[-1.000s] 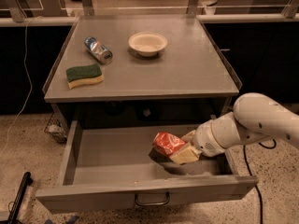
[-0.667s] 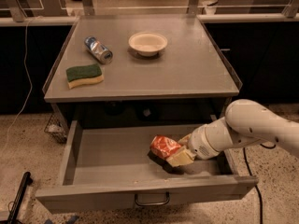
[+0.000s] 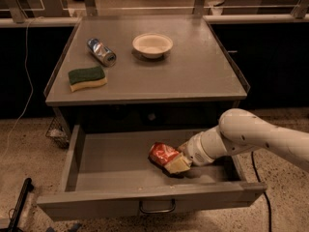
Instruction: Place coke can into top drawer
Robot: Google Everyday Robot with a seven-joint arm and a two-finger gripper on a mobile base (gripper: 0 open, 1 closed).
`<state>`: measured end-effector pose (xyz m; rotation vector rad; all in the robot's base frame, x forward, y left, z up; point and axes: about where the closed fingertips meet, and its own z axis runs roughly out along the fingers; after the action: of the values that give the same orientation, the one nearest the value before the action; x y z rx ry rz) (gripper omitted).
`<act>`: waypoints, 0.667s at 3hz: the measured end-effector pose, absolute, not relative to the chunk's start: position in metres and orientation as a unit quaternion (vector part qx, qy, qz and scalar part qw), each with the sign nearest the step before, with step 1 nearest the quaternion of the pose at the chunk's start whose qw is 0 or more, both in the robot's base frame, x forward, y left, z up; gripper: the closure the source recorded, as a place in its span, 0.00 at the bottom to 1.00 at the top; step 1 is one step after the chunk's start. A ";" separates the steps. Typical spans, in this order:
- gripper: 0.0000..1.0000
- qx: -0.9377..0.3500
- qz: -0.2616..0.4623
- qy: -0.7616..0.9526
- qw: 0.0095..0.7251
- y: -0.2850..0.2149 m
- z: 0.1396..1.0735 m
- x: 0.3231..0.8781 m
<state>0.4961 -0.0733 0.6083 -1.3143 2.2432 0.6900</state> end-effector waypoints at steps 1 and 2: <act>0.74 -0.476 0.250 0.813 0.224 -0.073 0.608 0.496; 0.51 -0.476 0.250 0.813 0.224 -0.073 0.608 0.496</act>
Offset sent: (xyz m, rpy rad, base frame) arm 0.0003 0.0003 -0.0001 0.0001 -0.0005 -0.0002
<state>0.4963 -0.0729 0.6082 -1.3141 2.2428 0.6898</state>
